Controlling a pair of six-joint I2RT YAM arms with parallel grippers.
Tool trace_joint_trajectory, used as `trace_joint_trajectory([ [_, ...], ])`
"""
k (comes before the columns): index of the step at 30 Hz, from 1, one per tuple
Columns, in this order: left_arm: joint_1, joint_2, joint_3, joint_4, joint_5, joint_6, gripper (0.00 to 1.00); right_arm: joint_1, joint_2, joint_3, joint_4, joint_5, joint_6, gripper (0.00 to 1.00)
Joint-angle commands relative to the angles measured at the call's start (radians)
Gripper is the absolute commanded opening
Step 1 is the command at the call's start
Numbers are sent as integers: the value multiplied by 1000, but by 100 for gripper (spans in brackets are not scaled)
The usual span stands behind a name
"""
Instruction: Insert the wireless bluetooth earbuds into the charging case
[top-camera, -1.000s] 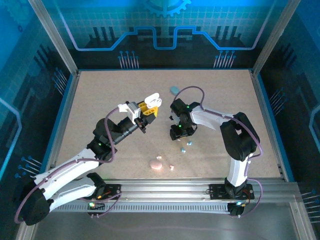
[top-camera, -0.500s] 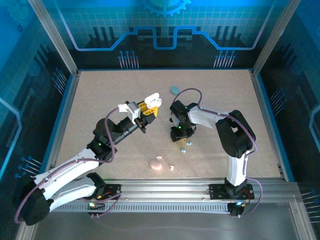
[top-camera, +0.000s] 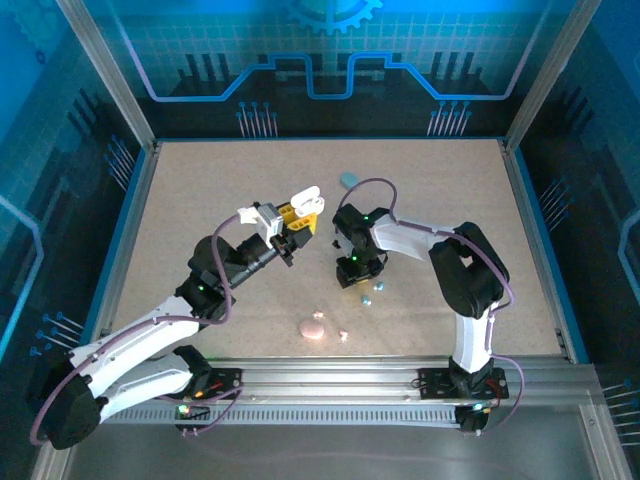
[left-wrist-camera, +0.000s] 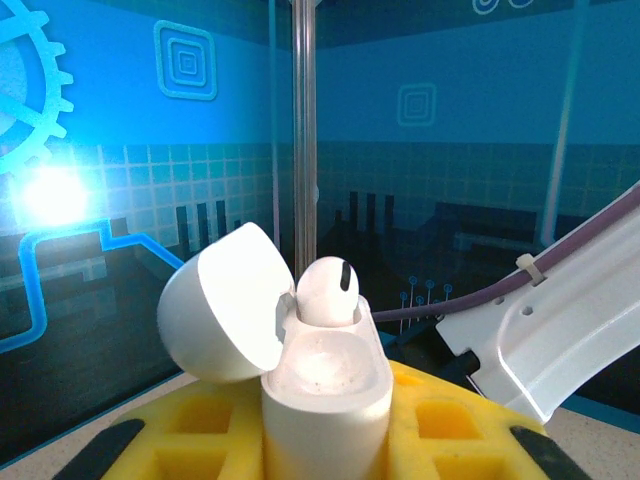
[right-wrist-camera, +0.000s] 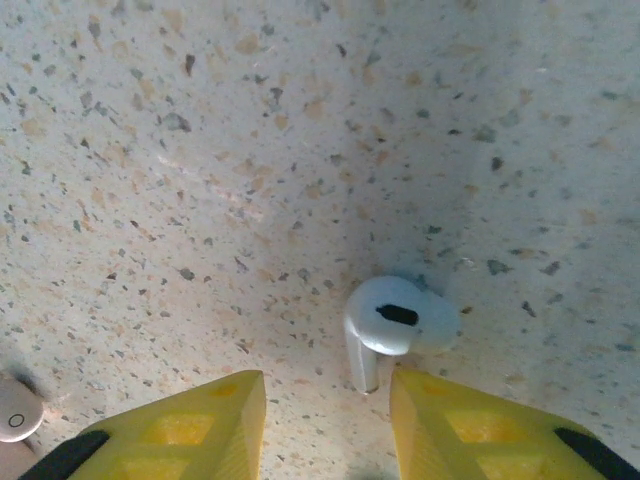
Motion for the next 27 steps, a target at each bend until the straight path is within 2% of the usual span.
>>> trace_joint_trajectory([
  [1,-7,-8,29,40,11,-8,23,-3,-50,44,-43,72,19,41],
  [11,-6,-22,22,37,6,-1,23,-9,51,130,-75,103,121,47],
  [27,-6,-28,9,37,3,6,23,-11,126,157,-91,93,139,45],
])
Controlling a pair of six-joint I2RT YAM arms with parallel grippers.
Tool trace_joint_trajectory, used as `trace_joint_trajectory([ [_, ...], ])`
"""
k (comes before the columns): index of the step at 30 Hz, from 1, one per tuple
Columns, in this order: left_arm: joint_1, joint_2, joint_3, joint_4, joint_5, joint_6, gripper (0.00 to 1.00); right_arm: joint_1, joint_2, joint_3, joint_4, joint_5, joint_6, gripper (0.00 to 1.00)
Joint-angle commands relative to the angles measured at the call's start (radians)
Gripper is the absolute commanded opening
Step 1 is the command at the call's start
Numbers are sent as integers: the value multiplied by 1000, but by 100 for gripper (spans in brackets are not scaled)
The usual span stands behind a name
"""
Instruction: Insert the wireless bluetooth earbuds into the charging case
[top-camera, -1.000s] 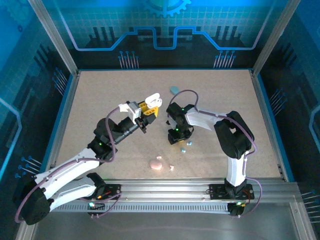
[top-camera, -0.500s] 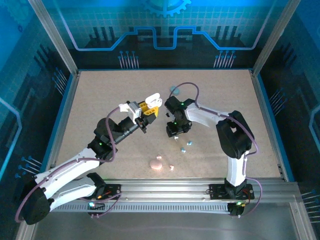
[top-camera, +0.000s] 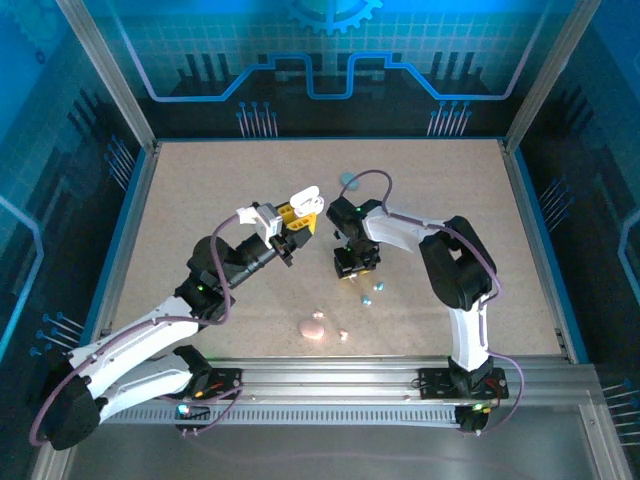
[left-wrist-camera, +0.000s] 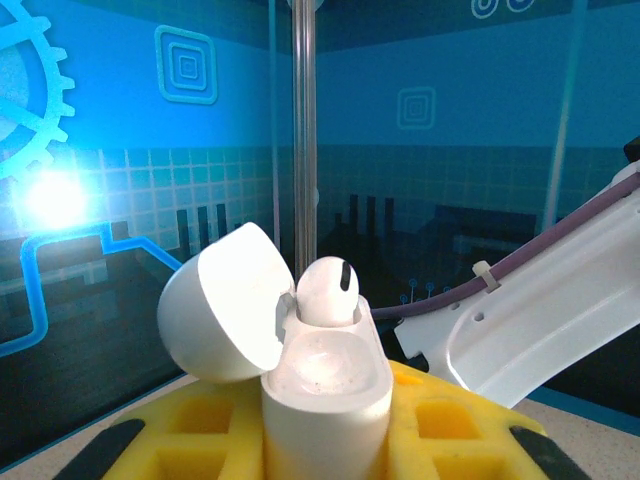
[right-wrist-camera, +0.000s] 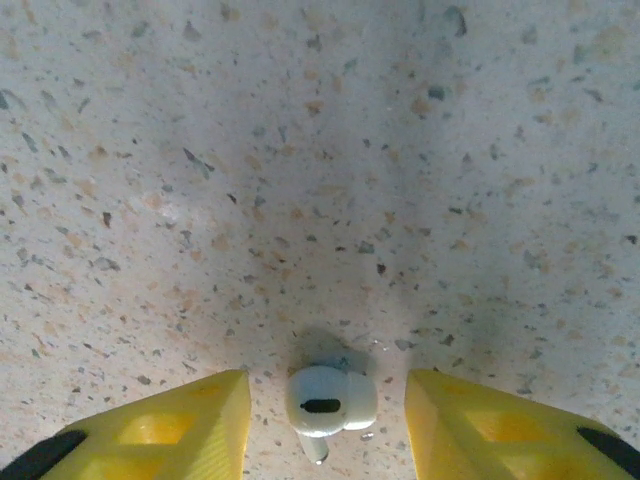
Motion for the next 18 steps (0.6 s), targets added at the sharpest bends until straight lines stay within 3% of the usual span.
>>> trace_joint_trajectory([
  [1,-6,-22,9,37,2,6,23,-6,32,28,-32,2,17,44],
  [18,-6,-19,8,39,-1,8,23,16,37,34,-66,31,23,38],
])
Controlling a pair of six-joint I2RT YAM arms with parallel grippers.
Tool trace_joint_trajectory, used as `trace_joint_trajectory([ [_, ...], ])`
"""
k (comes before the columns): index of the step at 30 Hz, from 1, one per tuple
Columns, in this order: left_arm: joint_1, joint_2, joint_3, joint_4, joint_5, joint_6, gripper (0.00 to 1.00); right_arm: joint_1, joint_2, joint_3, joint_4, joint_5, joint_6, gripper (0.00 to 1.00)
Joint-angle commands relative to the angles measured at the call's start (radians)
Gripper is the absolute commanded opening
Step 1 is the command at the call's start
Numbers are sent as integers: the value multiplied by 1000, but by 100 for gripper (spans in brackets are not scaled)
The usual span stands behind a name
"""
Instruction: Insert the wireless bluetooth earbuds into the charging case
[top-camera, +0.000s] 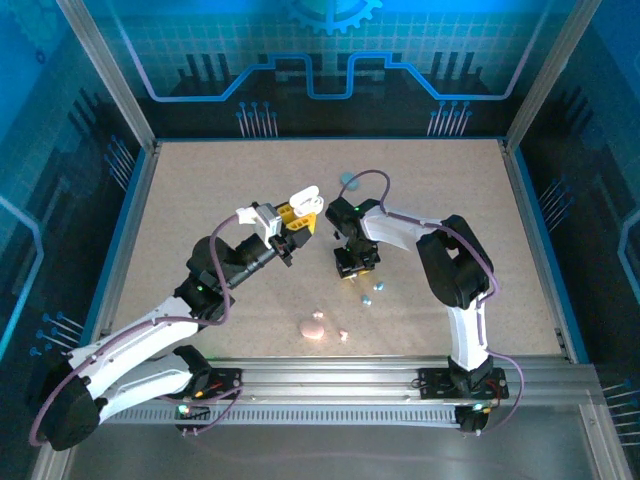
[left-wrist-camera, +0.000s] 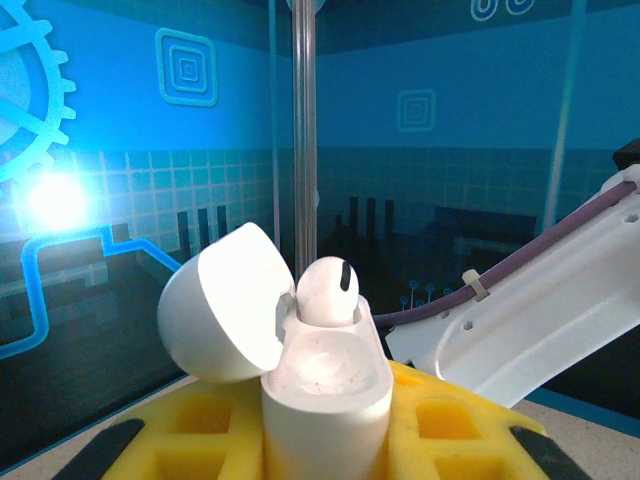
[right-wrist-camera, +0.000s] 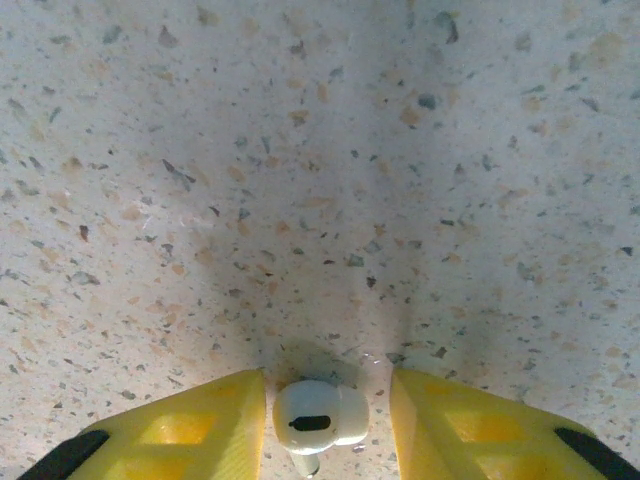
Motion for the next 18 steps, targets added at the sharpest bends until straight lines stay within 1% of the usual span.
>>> trace_joint_trajectory([
  [1,-6,-14,10,39,-2,8,23,15,16,17,-48,16,25,38],
  [11,-7,-7,14,38,2,4,23,27,6,21,-53,28,36,35],
  [18,-6,-4,14,40,3,2,23,22,26,21,-33,32,27,36],
])
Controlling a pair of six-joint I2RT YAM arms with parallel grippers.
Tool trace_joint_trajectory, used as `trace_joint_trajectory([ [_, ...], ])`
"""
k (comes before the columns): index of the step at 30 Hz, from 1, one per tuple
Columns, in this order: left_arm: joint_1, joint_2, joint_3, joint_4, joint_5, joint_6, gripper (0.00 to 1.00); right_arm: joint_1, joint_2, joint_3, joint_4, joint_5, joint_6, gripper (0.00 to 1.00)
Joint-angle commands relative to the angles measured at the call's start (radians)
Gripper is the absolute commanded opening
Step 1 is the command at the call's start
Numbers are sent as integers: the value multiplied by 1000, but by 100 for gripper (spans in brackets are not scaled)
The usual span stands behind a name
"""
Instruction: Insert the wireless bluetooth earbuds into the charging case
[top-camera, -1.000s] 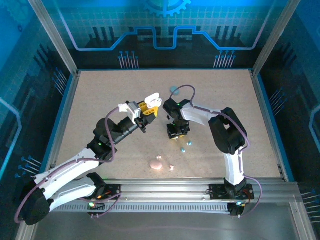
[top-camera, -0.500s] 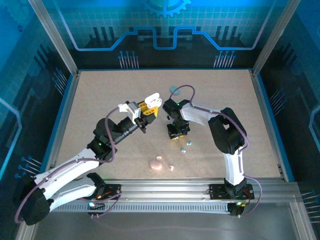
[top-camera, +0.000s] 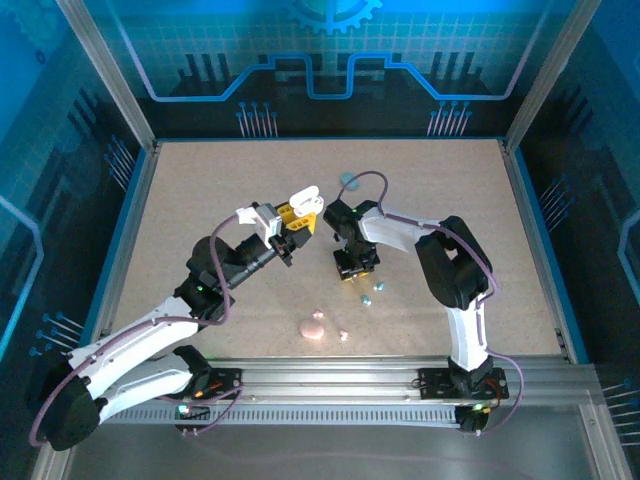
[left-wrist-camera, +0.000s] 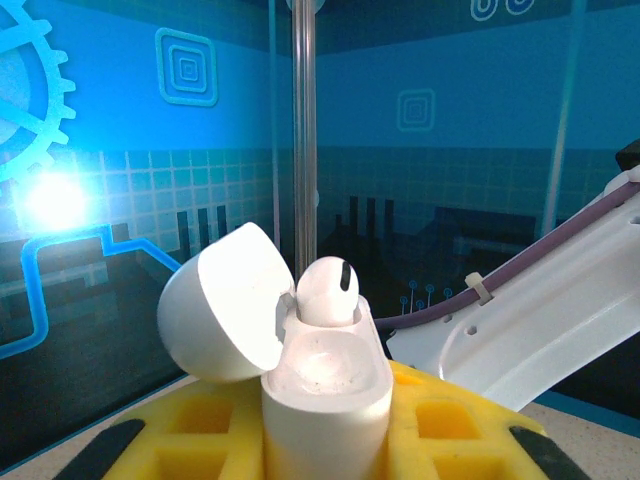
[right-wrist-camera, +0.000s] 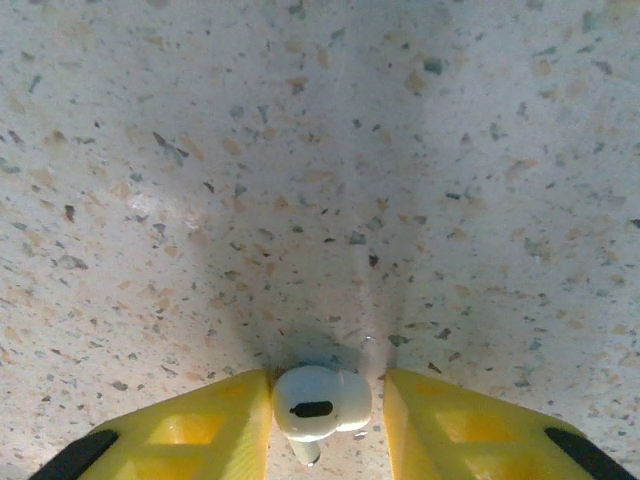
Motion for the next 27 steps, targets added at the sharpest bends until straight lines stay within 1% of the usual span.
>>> trace_joint_trajectory([
  [1,-6,-4,14,40,4,3,23,8,26,21,-11,12,13,37],
  [8,-6,-4,14,39,3,1,23,3,31,30,7,-1,17,37],
  [13,-6,-1,14,39,4,2,23,-1,39,26,10,-13,21,33],
  [18,-6,1,14,40,3,2,23,0,30,25,13,-2,25,34],
  [27,-7,3,15,37,1,0,23,-2,-3,12,29,-5,17,29],
])
